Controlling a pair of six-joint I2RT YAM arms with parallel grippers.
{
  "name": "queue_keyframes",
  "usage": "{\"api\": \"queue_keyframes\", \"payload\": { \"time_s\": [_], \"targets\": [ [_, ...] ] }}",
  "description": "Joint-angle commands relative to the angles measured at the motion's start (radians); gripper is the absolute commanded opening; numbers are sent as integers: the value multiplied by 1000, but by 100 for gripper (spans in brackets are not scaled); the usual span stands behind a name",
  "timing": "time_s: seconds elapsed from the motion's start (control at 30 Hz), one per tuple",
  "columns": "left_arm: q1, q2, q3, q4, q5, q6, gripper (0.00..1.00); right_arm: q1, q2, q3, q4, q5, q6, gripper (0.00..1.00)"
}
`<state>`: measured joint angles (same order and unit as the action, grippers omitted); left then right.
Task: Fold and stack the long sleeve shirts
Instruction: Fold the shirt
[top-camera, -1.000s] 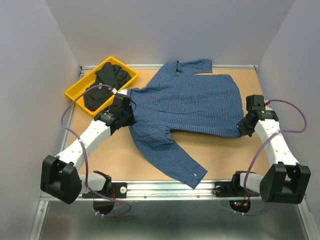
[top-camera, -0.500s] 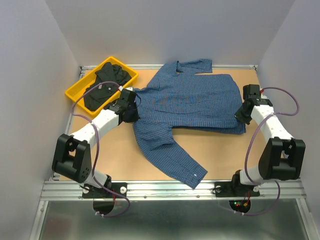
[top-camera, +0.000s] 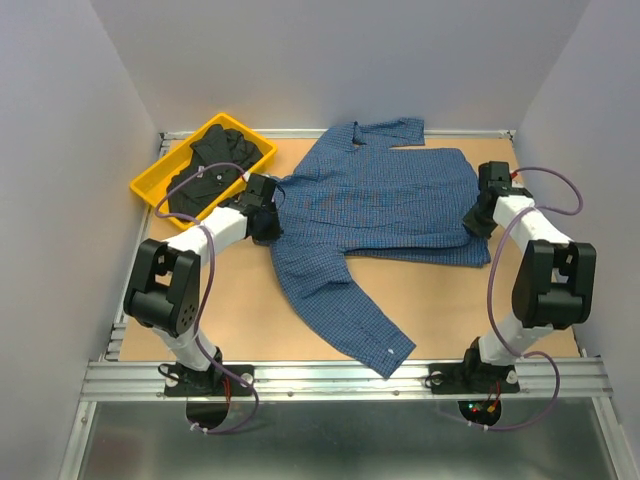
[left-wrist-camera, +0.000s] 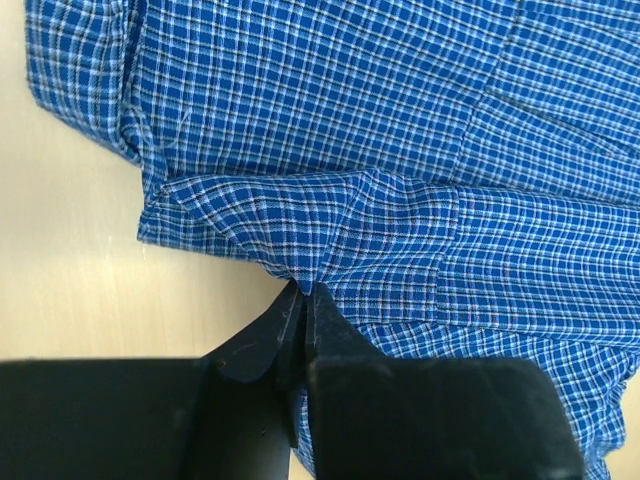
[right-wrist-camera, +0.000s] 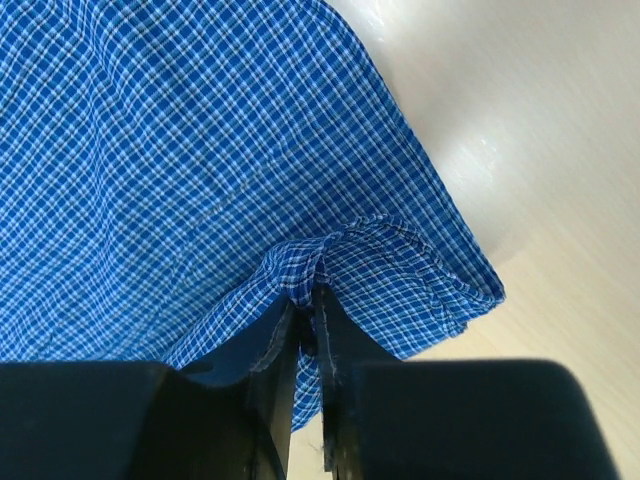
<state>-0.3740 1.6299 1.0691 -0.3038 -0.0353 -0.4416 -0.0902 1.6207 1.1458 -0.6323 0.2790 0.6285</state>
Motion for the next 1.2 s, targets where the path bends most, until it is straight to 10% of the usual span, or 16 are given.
{"api": "queue_keyframes", "payload": {
  "time_s": [0.0,0.23,0.63,1.17],
  "targets": [
    [23,18,57,26,21,18,20,-3,33,66,71,11,8,21],
    [47,44,109,26,67,9,50,-3,85,104,98,19,-1,34],
    [116,21,238,20,131,37,97,46,22,235,103,-34,-185,90],
    [135,-451,-148,152,-244,178,99,831,-335,-251,65,-298,-222,88]
  ]
}}
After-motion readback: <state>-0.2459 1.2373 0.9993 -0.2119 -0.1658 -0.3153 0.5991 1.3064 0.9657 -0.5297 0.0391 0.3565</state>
